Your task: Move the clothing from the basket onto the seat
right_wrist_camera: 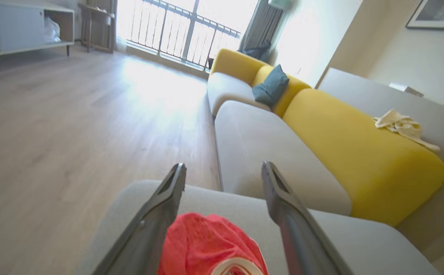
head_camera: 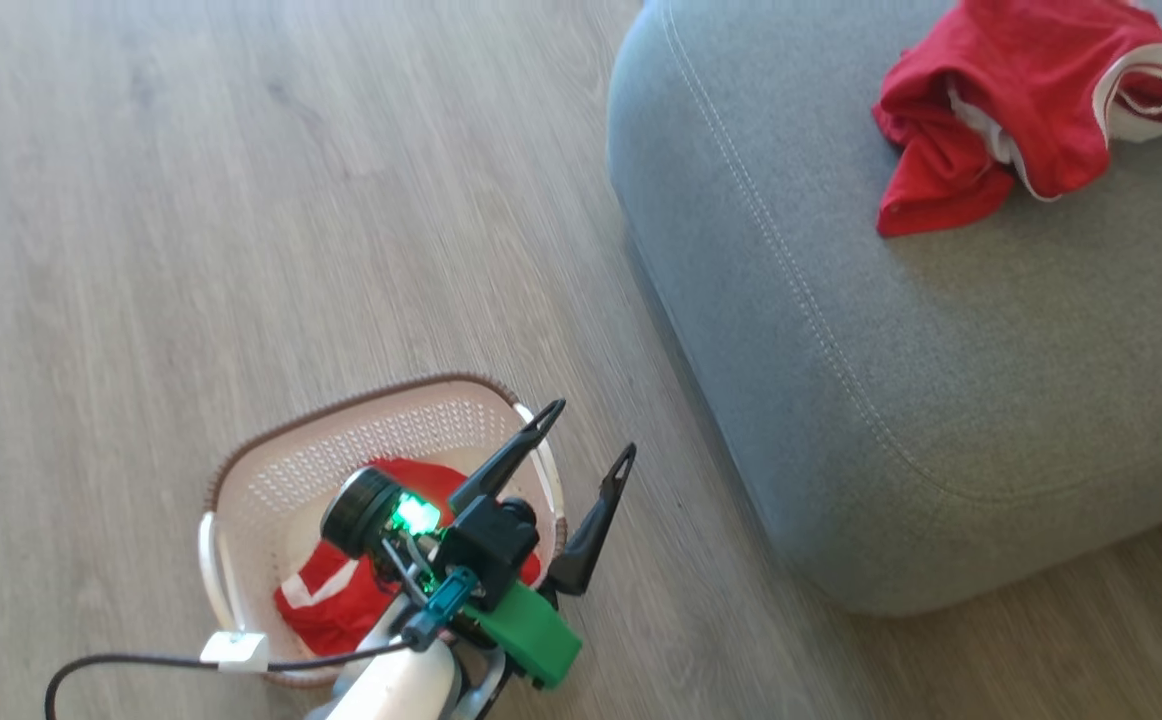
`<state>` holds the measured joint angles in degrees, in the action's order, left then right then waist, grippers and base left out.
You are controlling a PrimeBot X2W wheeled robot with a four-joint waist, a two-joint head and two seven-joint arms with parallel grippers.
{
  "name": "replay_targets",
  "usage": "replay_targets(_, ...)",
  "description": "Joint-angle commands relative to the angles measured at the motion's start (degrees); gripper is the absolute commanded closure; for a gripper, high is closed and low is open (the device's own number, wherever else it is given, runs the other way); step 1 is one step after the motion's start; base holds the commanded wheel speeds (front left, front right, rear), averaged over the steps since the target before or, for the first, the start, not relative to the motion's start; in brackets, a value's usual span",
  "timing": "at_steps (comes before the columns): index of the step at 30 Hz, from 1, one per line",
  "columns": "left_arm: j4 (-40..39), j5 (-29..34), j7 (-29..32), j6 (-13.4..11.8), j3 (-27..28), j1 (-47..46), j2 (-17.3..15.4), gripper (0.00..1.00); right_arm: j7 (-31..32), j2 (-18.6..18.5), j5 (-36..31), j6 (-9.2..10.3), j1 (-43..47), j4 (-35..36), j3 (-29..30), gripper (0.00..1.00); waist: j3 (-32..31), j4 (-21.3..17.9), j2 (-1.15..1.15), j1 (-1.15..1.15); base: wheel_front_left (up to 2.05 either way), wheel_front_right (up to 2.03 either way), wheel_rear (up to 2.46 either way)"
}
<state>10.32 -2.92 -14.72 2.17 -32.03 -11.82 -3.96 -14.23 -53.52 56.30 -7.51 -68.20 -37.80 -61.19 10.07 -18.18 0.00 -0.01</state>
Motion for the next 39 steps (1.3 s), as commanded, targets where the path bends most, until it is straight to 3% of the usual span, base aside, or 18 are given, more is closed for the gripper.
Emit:
replay_targets(1,-2.05,0.28,-0.28,0.09,2.18,-0.06,0.51,0.00,-0.73,-1.65,-1.07,0.02,2.49,3.08,3.95,0.00,-1.32,0.57,0.00,0.01,0.00,0.00,0.00)
replay_targets(7,-3.55,0.07,-0.28,-0.62,4.53,2.17,0.83,0.00,-0.75,0.85,-7.76,0.02,12.78,13.41,21.57,0.00,-3.42,2.83,0.00,0.01,0.00,0.00,0.00)
replay_targets(10,-4.27,-0.18,-0.28,-1.22,6.07,3.25,0.93,0.00,-0.75,5.02,-12.71,0.02,20.15,19.31,31.11,0.00,-4.39,4.30,0.00,0.01,0.00,0.00,0.00)
replay_targets(11,-4.65,-0.15,-0.28,-1.53,6.89,3.75,0.98,0.00,-0.76,7.99,-16.82,0.02,25.18,23.43,36.58,0.00,-4.96,5.49,0.00,0.01,0.00,0.00,0.00)
replay_targets(15,-5.50,-0.28,-0.28,-2.33,8.75,4.44,1.04,0.00,-0.76,14.89,-23.06,0.02,34.68,31.39,45.18,0.00,-5.80,8.09,0.00,0.01,0.00,0.00,0.00)
replay_targets(23,-7.53,-1.89,-0.28,-6.14,12.50,5.44,1.07,0.00,-0.76,25.16,-29.61,0.02,47.88,39.78,50.63,0.00,-6.90,14.14,0.00,0.01,0.00,0.00,0.00)
replay_targets(30,-9.96,-3.54,-0.28,-11.01,16.44,6.81,1.07,0.00,-0.76,30.56,-33.31,0.02,54.34,38.46,48.96,0.00,-7.67,18.14,0.00,0.01,0.00,0.00,0.00)
replay_targets(34,-10.03,-4.64,-0.28,-13.95,18.72,7.85,1.08,0.00,-0.76,35.05,-35.39,0.02,57.74,37.03,50.92,0.00,-8.08,20.06,0.00,0.01,0.00,0.00,0.00)
replay_targets(39,-8.64,-4.90,-0.28,-16.03,20.38,9.22,1.08,0.00,-0.76,38.97,-38.81,0.02,61.66,36.19,51.47,0.00,-8.69,21.53,0.00,0.01,0.00,0.00,0.00)
